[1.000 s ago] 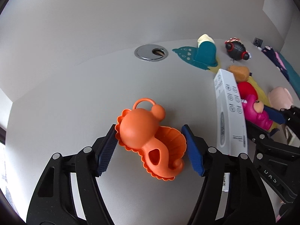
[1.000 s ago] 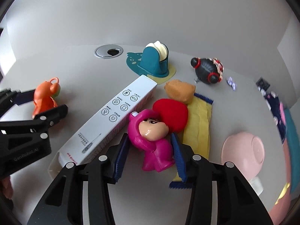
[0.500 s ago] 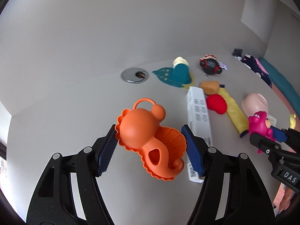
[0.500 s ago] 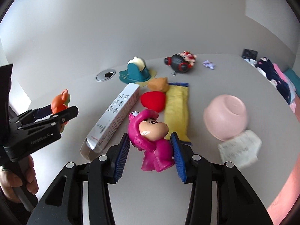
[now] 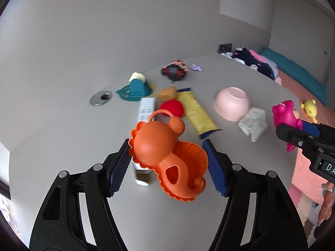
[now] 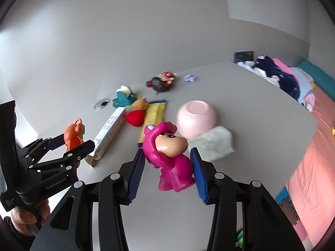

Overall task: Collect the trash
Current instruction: 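Carry the orange toy and pink figure over the bin and release both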

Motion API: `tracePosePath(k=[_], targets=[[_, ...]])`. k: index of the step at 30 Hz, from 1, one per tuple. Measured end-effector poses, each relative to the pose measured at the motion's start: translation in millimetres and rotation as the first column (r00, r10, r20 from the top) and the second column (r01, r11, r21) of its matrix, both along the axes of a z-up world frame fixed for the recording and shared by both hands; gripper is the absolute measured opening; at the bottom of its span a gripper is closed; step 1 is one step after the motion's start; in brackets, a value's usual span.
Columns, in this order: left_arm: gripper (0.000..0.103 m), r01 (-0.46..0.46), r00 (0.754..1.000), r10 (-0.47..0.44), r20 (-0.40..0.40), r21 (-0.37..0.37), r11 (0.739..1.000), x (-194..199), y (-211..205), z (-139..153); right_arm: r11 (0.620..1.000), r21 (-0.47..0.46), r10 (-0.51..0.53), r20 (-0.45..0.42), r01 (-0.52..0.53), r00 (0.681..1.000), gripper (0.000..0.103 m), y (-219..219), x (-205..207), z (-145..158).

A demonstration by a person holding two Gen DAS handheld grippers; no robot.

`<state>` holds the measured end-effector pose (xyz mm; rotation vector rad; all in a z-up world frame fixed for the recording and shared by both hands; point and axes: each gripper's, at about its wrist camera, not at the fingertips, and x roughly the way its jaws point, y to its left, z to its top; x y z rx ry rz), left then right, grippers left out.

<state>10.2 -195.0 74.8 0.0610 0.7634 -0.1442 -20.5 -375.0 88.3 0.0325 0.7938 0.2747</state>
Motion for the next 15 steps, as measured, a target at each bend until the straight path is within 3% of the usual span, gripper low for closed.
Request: tracePosePath(k=[9,15], targets=[[0.067,0.144,0.989,-0.145,0.016,0.062,0.988,-21,-87,8,0.993,0.035,-0.113,0.024,0.112,0.993,0.046,-82,-40,6],[0.067,0.276,0.961,-0.278,0.014,0.081,0.958,-41,-160,8,0.971,0.056,-0.235,0.033,0.233,0.971,0.046,-153,-73,7]])
